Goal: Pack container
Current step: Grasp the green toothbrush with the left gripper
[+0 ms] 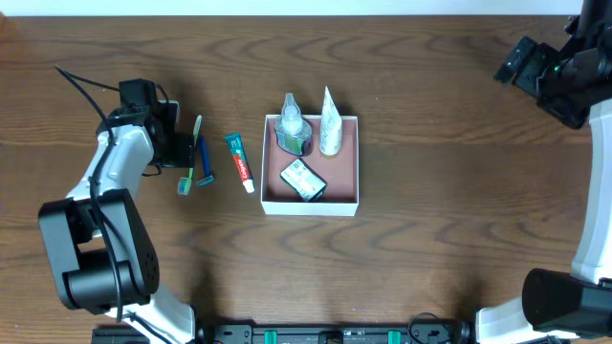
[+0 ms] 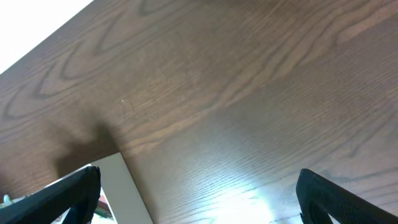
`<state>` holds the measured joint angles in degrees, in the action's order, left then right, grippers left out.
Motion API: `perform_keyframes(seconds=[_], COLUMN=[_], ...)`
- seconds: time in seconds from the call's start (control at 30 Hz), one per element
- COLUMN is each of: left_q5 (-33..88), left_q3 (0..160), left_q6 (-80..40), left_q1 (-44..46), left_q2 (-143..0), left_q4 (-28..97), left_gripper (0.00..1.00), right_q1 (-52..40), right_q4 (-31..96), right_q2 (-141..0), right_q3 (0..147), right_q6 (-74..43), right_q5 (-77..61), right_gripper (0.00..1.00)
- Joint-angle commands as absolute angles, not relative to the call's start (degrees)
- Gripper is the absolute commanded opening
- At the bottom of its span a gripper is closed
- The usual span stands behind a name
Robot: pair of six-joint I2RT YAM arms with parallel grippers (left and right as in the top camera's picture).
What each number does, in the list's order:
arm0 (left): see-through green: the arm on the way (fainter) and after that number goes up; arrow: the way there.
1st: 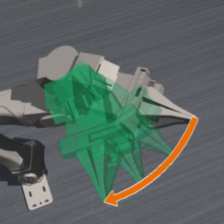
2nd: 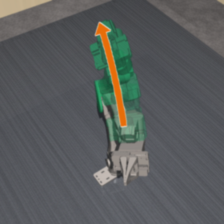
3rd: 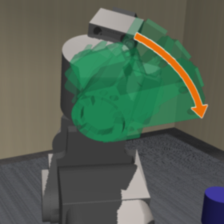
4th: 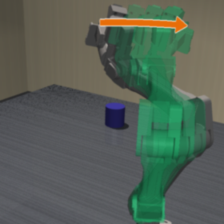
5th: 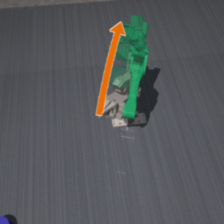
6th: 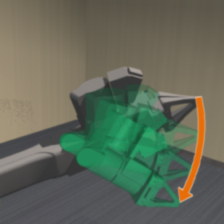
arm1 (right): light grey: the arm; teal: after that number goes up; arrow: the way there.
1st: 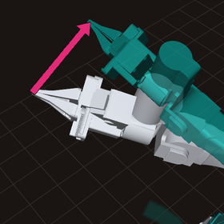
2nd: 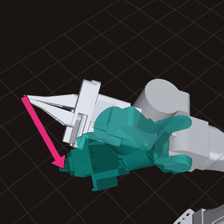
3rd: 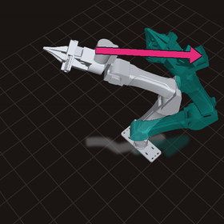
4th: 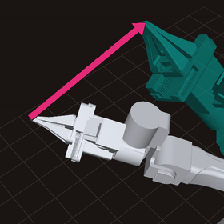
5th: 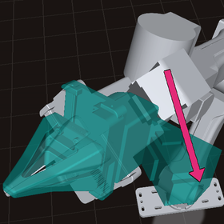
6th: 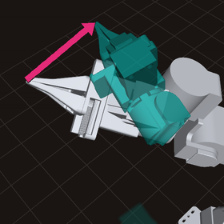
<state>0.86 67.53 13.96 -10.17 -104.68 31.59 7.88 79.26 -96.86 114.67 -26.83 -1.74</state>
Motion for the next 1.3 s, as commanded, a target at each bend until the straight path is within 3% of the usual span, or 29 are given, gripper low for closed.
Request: perform_keyframes(seconds=[0.0,0.37,0.7,0.83,1.1,1.27], left_q5=[1.10,4.08,5.02,9.43,10.74,10.72], left_q3=[67.51,67.51,67.51,67.51,67.51,67.51], left_q6=[14.81,14.76,14.33,14.33,14.31,10.59], left_q1=[-10.15,-9.23,-8.91,-8.91,-8.91,-8.91], left_q2=[-106.94,-110.52,-111.33,-111.33,-111.33,-108.16], left_q4=[31.55,30.81,28.91,29.06,29.61,30.44], left_gripper=[0.75,0.73,0.43,0.19,0.07,0.06], right_q1=[8.23,8.23,8.23,8.23,8.23,8.23], right_q4=[79.31,79.31,79.31,79.31,79.31,79.31], right_q2=[-96.77,-96.77,-96.77,-96.77,-96.77,-96.77], right_q3=[114.52,114.52,114.52,114.52,114.52,114.52], right_q6=[-27.81,-27.81,-27.81,-27.81,-27.81,-27.81], right_q5=[-1.93,-1.93,-1.93,-1.93,-1.93,-1.93], right_gripper=[0.99,0.99,0.99,0.99,0.99,0.99])
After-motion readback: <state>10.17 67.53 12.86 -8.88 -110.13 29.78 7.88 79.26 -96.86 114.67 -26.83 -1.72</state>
